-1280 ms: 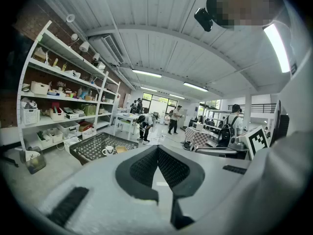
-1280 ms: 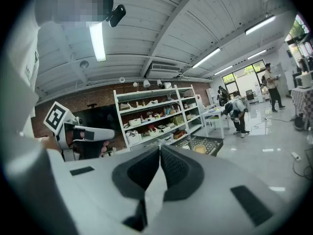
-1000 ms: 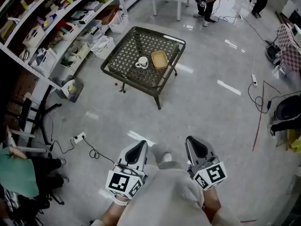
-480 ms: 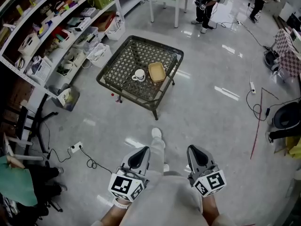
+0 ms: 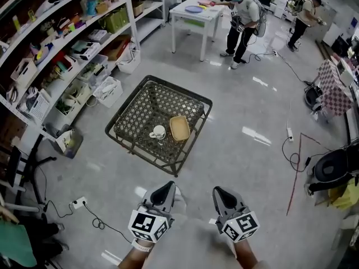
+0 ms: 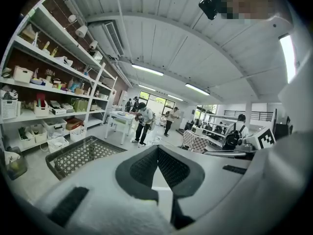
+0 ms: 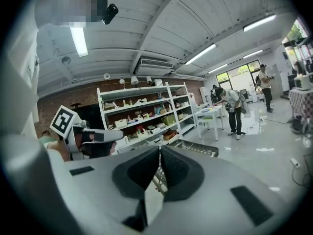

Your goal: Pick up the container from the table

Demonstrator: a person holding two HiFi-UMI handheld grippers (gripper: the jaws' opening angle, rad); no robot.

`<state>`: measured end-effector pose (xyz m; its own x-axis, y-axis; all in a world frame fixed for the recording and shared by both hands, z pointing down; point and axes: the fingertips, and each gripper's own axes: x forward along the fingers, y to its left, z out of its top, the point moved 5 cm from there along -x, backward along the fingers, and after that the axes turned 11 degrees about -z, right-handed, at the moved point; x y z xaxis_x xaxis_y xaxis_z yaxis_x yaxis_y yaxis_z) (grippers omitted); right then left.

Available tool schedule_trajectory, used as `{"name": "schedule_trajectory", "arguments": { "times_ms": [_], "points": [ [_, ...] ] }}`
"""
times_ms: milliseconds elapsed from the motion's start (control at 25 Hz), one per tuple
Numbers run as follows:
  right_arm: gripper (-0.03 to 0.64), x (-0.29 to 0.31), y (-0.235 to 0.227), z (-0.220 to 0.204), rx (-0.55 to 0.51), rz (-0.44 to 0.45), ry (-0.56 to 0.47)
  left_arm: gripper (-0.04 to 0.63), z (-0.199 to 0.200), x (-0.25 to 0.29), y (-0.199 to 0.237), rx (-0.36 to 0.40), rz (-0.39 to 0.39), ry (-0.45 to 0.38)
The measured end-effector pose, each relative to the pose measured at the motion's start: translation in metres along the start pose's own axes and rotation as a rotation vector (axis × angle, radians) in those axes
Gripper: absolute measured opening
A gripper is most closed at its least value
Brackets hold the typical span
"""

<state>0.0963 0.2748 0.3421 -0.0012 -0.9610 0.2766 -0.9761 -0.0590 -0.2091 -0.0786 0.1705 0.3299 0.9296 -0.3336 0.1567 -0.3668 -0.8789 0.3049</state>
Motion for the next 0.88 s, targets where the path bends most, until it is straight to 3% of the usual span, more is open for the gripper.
{"name": "schedule_trajectory", "arguments": {
  "times_ms": [360,880],
  "points": [
    [0.018,0.132,-0.023,0.038,-0.09,0.039,0.025,0.023,0.048,0.06,0.103,0.004,0.047,-0.054],
    [0.018,0.245,-0.011,0.048,-0.151,0.16,0.112,0.023,0.061,0.07,0.175,-0.05,0.166,-0.035]
  ]
}}
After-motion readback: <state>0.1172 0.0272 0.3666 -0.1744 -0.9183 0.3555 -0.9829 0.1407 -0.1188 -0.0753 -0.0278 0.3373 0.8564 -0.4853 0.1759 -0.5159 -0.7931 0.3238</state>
